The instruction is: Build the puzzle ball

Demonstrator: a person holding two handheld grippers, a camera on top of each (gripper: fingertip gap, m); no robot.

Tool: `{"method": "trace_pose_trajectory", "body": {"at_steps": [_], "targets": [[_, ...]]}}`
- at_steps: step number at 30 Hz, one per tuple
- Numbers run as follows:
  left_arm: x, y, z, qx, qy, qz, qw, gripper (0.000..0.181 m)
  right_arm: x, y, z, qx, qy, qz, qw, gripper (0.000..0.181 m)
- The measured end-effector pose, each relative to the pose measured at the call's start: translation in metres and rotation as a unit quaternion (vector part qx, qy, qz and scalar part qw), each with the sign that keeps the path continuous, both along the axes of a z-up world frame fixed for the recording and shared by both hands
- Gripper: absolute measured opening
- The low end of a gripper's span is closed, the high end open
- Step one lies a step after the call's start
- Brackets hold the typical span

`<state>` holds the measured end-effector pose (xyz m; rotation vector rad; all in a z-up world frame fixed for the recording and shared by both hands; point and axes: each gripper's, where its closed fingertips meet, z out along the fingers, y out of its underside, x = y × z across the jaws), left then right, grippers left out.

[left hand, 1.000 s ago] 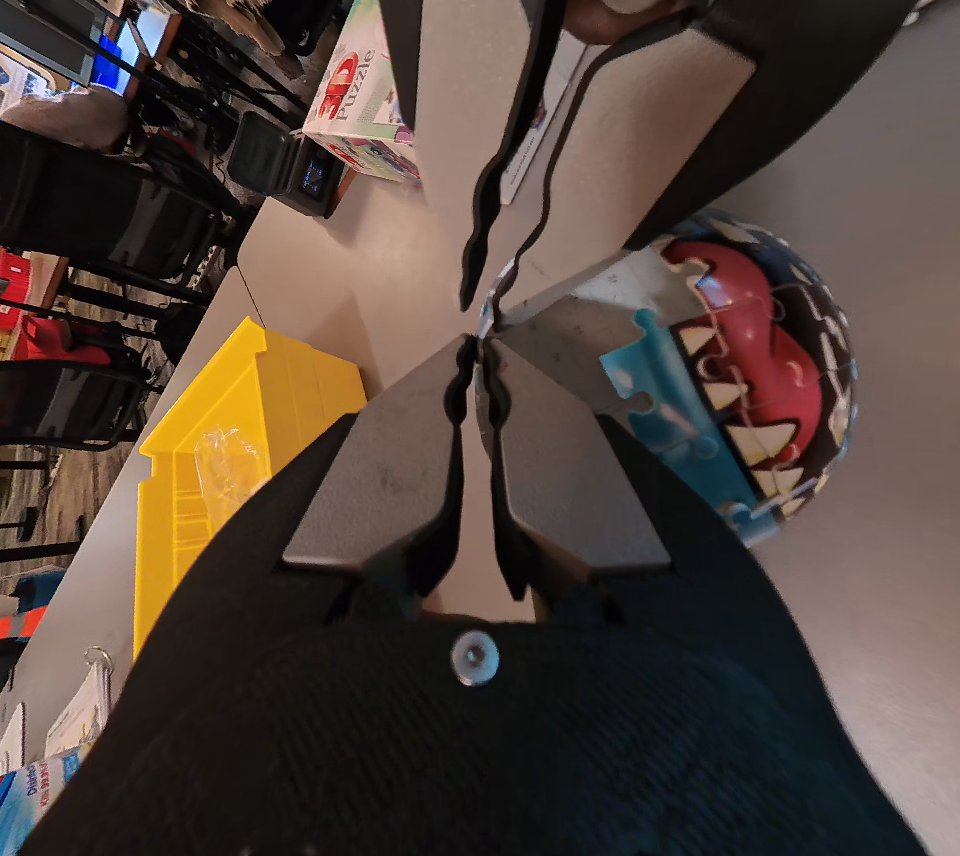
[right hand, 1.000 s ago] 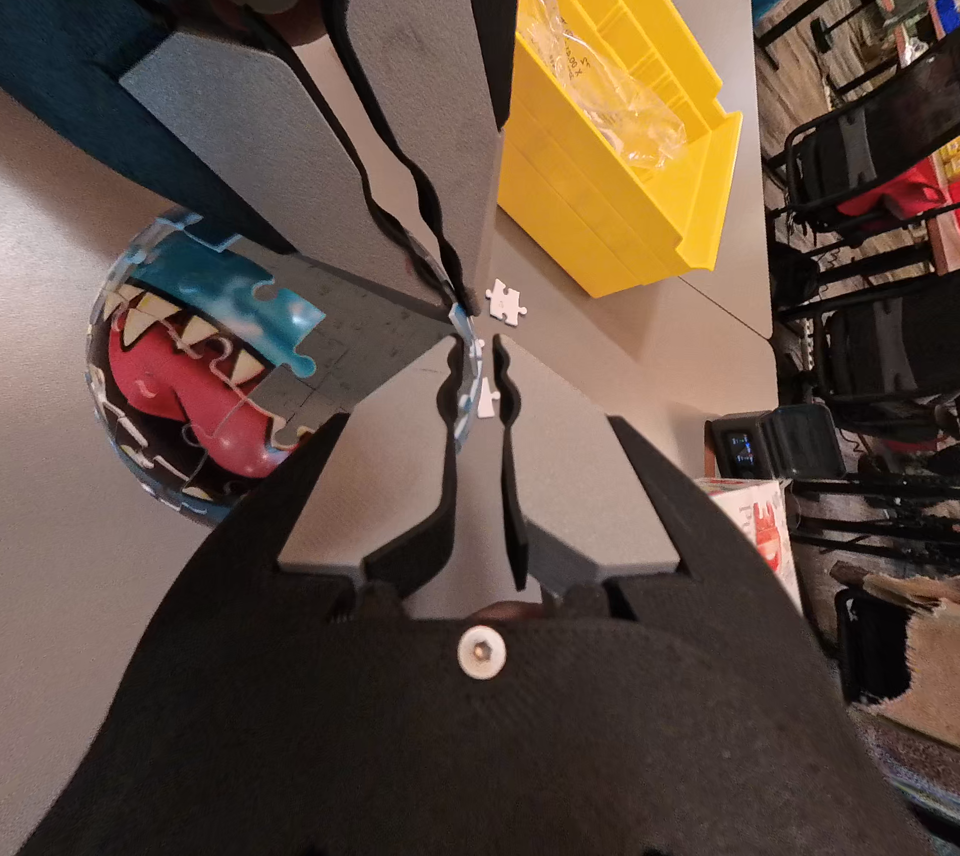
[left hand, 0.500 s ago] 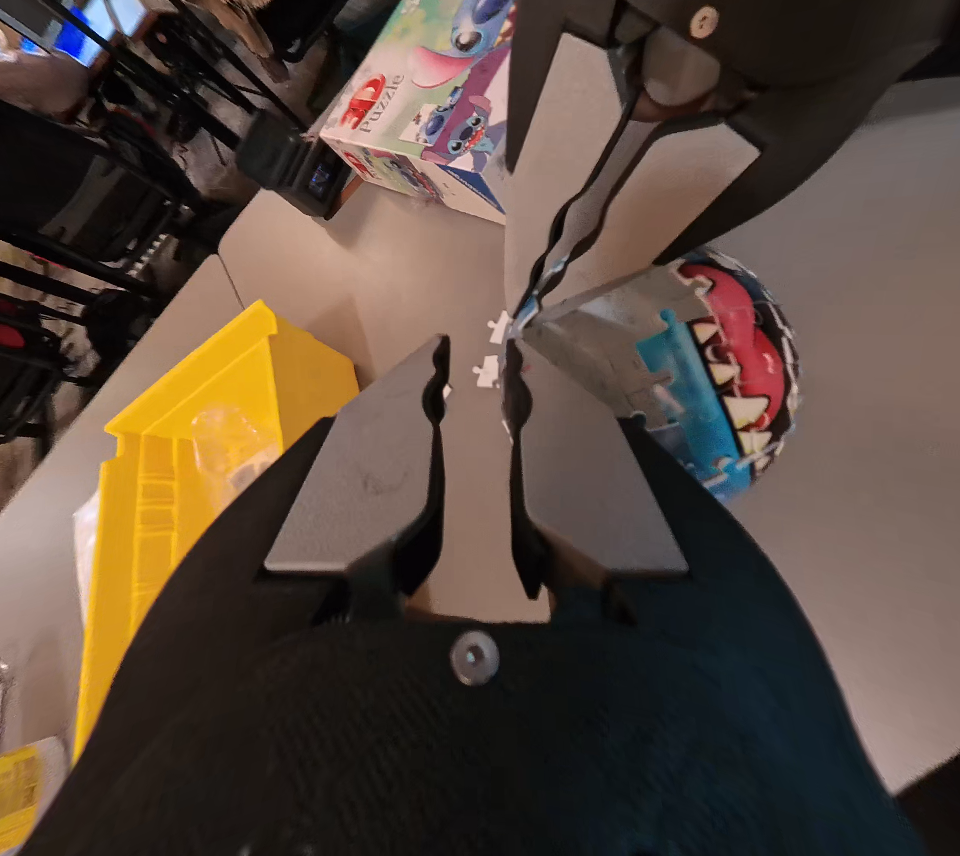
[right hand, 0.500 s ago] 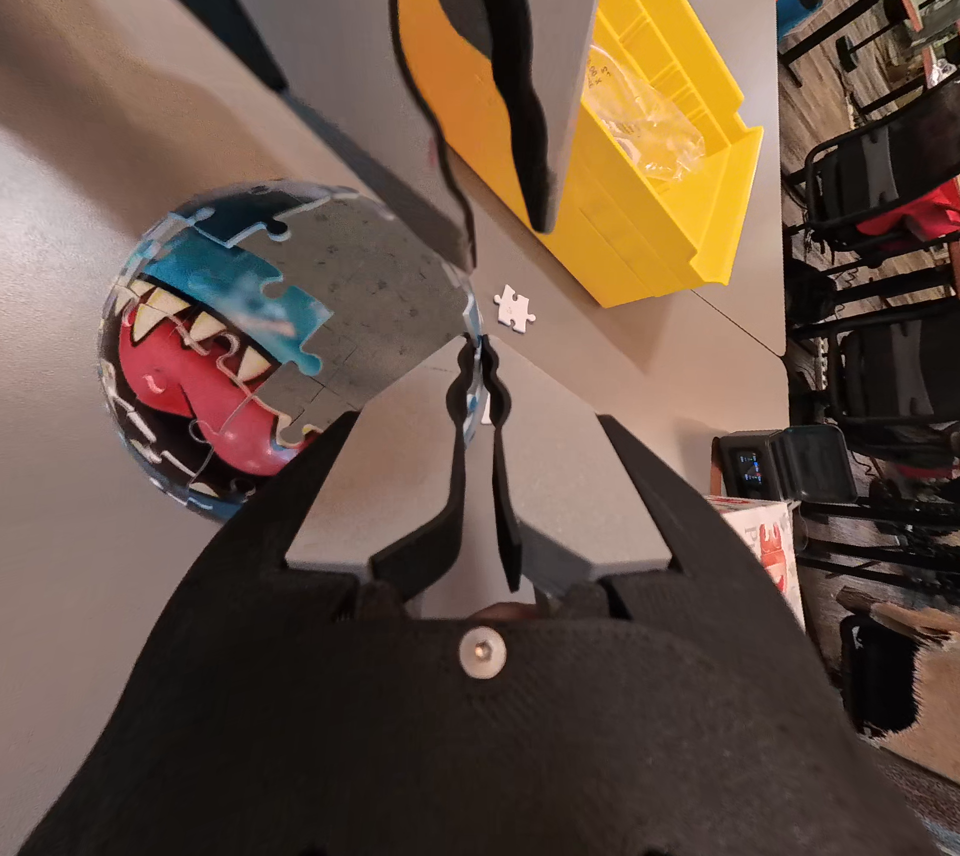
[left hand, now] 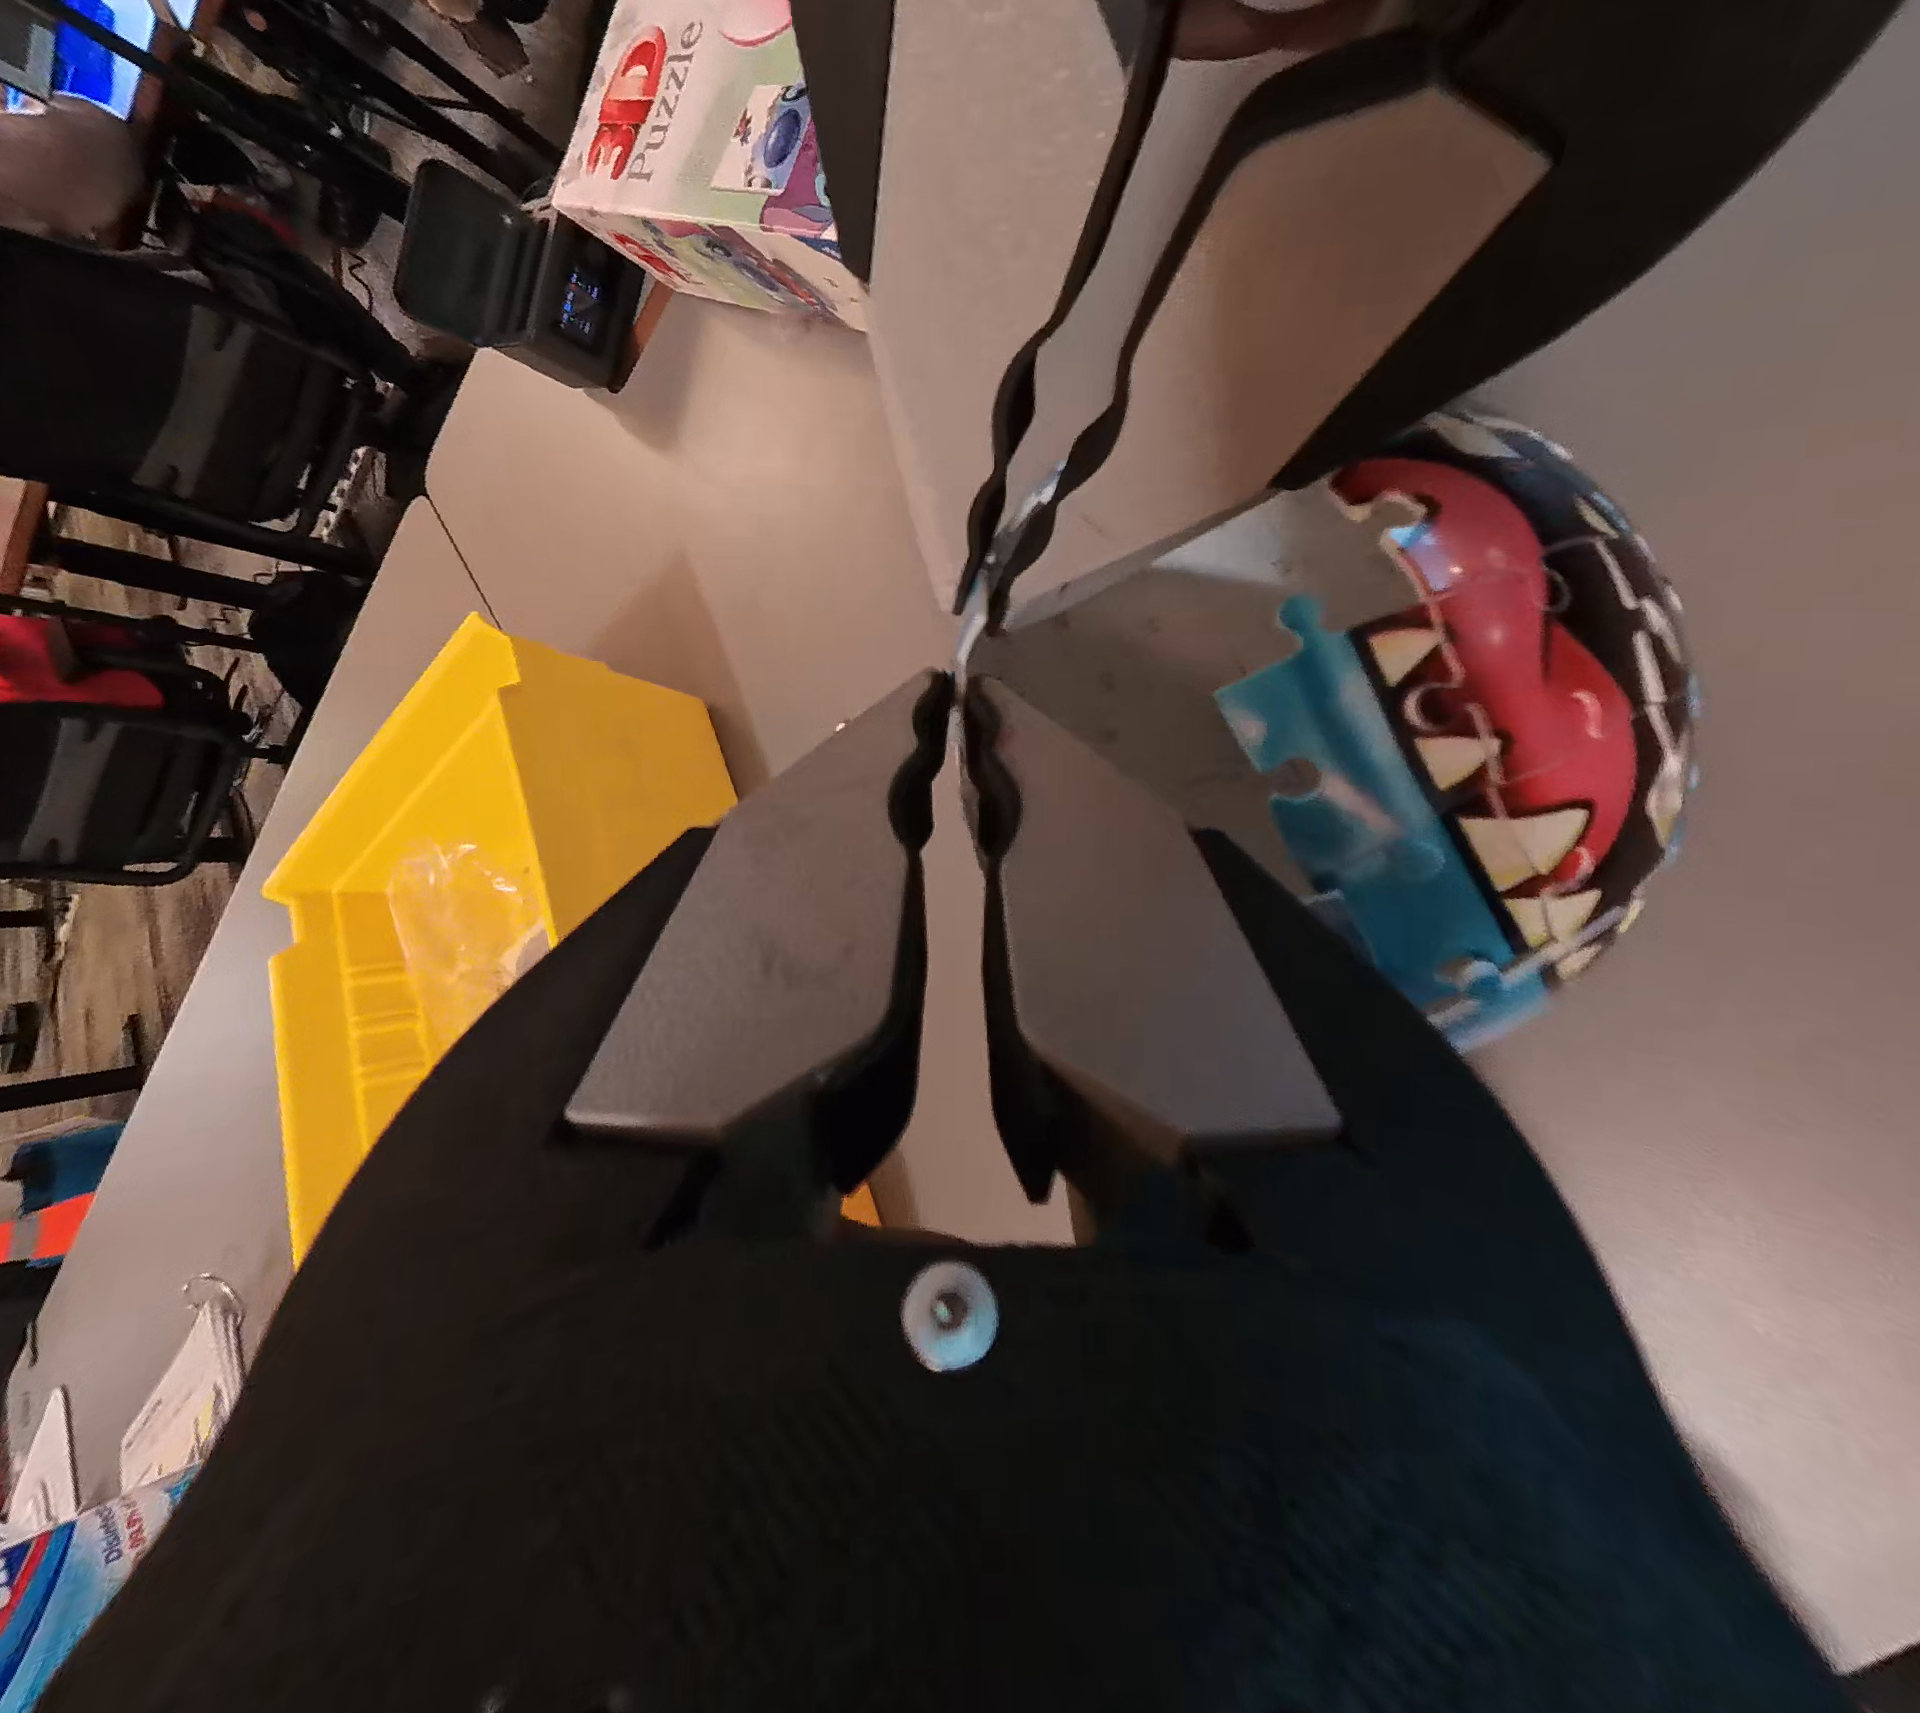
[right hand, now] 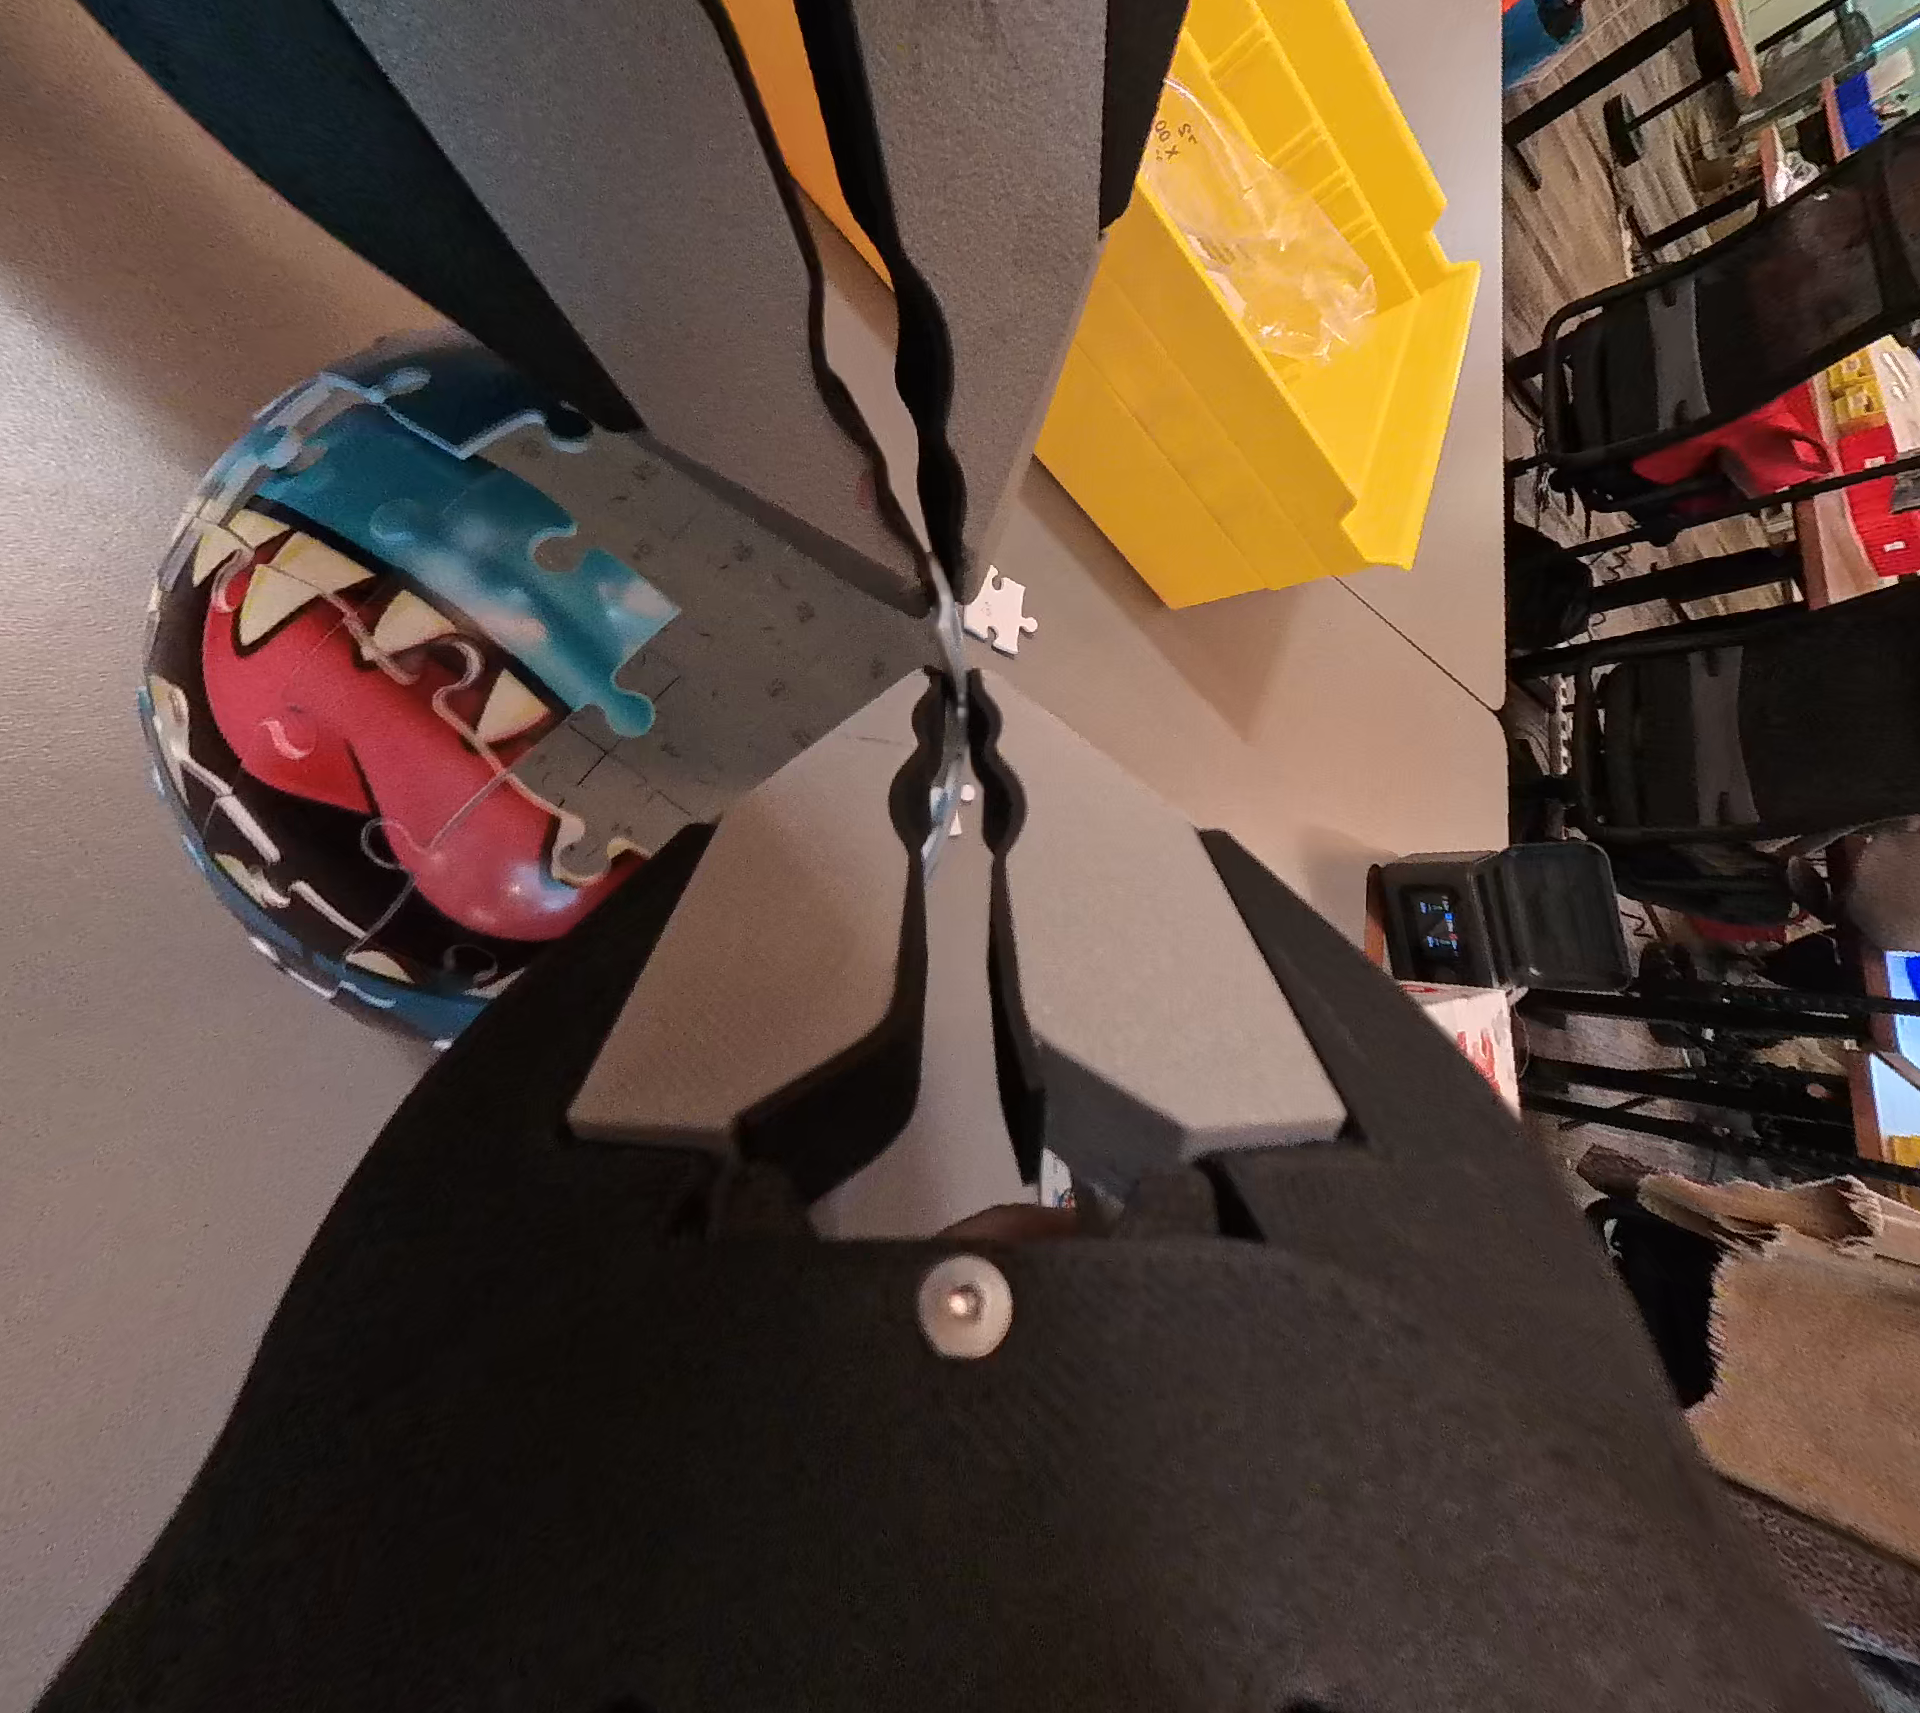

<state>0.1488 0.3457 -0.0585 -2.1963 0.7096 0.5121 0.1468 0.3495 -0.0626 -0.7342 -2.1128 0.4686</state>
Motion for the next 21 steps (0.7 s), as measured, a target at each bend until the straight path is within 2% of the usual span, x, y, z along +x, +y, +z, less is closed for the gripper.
{"method": "trace_pose_trajectory", "body": {"at_steps": [7, 10, 21], "targets": [[-0.002, 0.000, 0.000, 0.016, 0.013, 0.007, 1.000, 0.000, -0.002, -0.001, 0.003, 0.020, 0.026, 0.017, 0.999, 0.001], [-0.002, 0.000, 0.000, 0.026, 0.010, 0.010, 1.000, 0.000, -0.004, -0.002, 0.007, 0.010, 0.041, 0.030, 0.999, 0.009], [-0.008, -0.002, -0.003, 0.041, -0.001, 0.027, 0.999, 0.000, -0.009, -0.011, 0.006, 0.002, 0.049, 0.113, 0.992, 0.003]]}}
